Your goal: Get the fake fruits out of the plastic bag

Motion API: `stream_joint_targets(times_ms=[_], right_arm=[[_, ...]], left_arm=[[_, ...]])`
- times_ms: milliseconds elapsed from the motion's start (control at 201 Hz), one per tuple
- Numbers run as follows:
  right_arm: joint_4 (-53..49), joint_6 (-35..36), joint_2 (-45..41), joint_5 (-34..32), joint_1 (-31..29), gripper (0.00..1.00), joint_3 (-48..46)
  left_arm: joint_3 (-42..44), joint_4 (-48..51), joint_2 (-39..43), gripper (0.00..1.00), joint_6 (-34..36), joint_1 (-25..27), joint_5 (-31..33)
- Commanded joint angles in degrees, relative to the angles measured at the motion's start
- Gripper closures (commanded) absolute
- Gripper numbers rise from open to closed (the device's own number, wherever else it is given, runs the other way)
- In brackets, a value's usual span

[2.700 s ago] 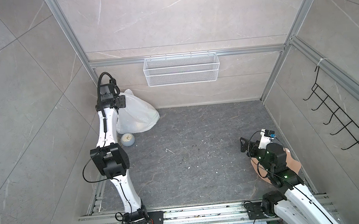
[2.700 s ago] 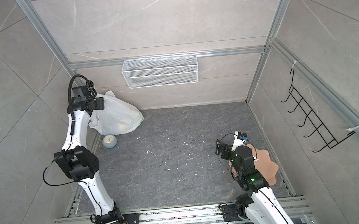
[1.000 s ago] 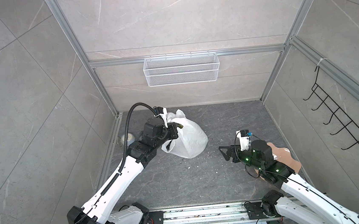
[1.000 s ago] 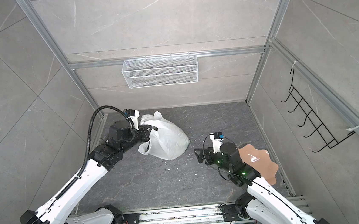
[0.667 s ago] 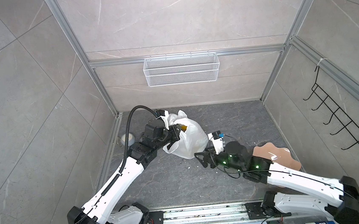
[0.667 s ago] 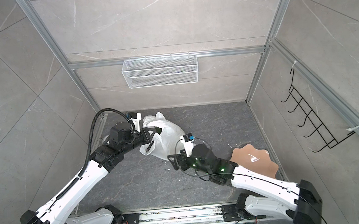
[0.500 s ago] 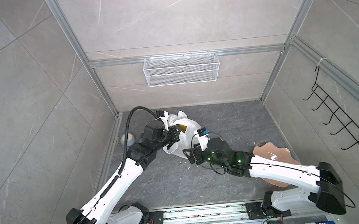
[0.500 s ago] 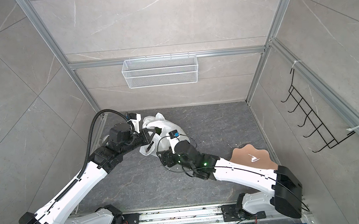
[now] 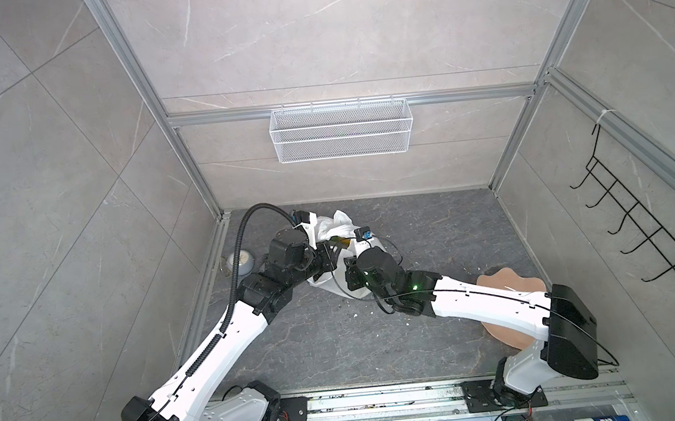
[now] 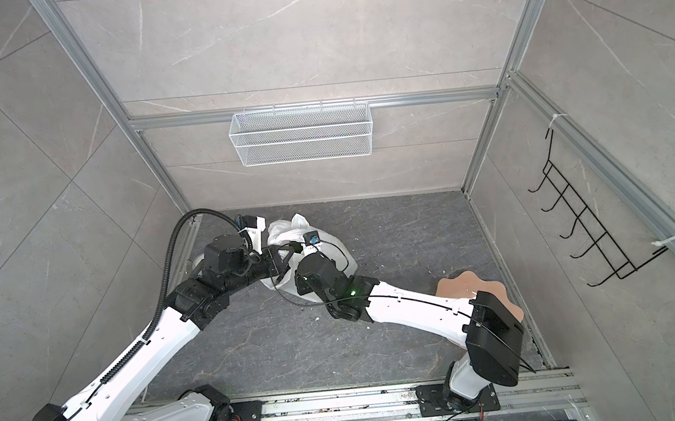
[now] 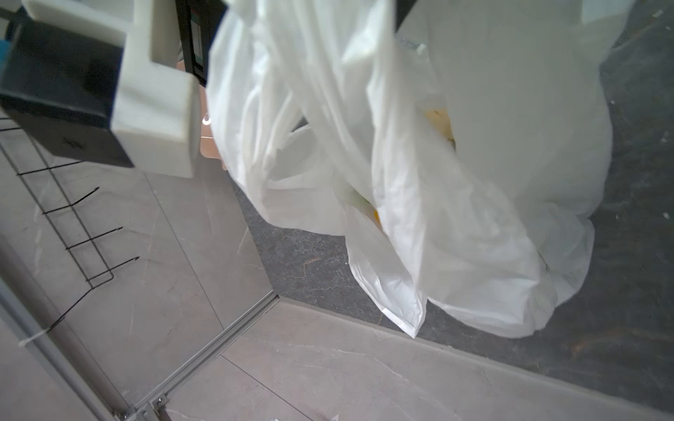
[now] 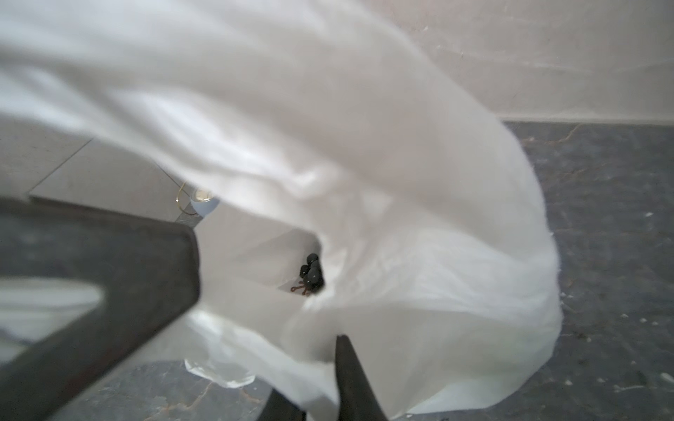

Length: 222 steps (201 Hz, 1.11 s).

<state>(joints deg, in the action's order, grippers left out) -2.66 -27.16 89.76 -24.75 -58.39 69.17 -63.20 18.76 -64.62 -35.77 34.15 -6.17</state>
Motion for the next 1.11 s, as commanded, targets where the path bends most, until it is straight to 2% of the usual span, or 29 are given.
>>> stream_joint_targets(times_ms=[0, 95, 179, 324, 657, 821, 901, 961, 1100], right_arm=[[-2.4, 0.9, -1.9, -2.7, -0.1, 0.98, 0.2], [-2.1, 1.8, -5.9, -2.9, 0.0, 1.0, -3.5], [-0.9, 2.2, -9.8, -1.5, 0.2, 1.0, -7.8], [1.4, 0.5, -16.6, 0.1, 0.6, 1.0, -15.6], [6.8, -0.4, -20.9, 2.6, 0.8, 1.0, -22.6], [6.6, -0.3, -22.5, 1.7, 0.9, 1.0, -24.3], [6.2, -0.1, -23.8, 1.4, 0.9, 1.0, -25.5], [5.5, 0.1, -24.6, 1.0, 0.9, 1.0, -26.1], [6.1, 1.0, -25.6, 2.0, 0.9, 1.0, -27.9]], left_arm=[[0.2, 1.2, 3.2, 0.6, 2.2, 0.1, 1.8], [1.8, 0.1, 6.1, 0.38, 4.5, 0.1, 3.2], [3.7, -0.8, 8.3, 0.3, 6.0, 0.1, 4.7], [5.1, 0.7, 8.4, 0.27, 7.4, 0.1, 7.4], [2.3, 3.9, -1.3, 0.27, 7.3, -0.6, 24.5], [1.5, 3.7, -5.6, 0.33, 4.2, -5.7, 24.2], [2.5, 2.4, -5.8, 0.39, 3.0, -8.5, 23.5], [3.6, 0.8, -5.5, 0.41, 2.4, -10.1, 22.5], [4.1, -3.2, -5.9, 0.35, 1.0, -13.9, 11.2]])
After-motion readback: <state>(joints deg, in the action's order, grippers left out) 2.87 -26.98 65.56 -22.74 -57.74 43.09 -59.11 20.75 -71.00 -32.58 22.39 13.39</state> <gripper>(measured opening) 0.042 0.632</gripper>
